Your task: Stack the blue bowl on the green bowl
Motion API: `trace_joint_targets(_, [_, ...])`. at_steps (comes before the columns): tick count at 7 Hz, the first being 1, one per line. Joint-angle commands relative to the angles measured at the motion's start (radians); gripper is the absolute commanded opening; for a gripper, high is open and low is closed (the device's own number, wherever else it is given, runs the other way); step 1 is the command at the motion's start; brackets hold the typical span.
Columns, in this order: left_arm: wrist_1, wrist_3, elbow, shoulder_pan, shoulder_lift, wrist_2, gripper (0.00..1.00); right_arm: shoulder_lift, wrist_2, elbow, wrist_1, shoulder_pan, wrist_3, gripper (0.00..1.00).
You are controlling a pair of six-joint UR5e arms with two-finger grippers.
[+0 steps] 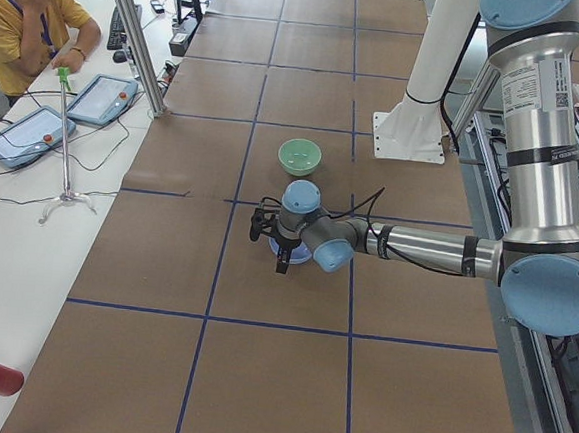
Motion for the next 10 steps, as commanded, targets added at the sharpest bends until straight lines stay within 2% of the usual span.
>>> trace_joint_targets(1, [-0.016, -0.041, 0.001, 0.036, 0.003, 0.042, 0.25, 0.000, -0.001, 0.000, 0.000, 0.000, 0.000, 1.00])
trace_joint_targets(2, [-0.016, -0.038, 0.000, 0.035, 0.010, 0.042, 0.00, 0.000, -0.001, 0.000, 0.000, 0.000, 0.000, 1.00])
trace_joint_targets(6, [-0.015, -0.044, -0.020, 0.032, 0.030, 0.044, 0.00, 0.000, 0.000, 0.000, 0.000, 0.000, 0.000, 1.00])
trace_joint_targets(8, [0.010, -0.039, -0.116, 0.012, 0.032, 0.030, 0.00, 0.000, -0.001, 0.000, 0.000, 0.000, 0.000, 1.00])
trace_joint_targets(9, [0.118, -0.041, -0.203, -0.008, 0.017, 0.024, 0.00, 0.000, 0.000, 0.000, 0.000, 0.000, 0.000, 1.00])
trace_joint_targets(10, [0.360, -0.048, -0.333, -0.035, -0.023, 0.024, 0.00, 0.000, -0.001, 0.000, 0.000, 0.000, 0.000, 1.00])
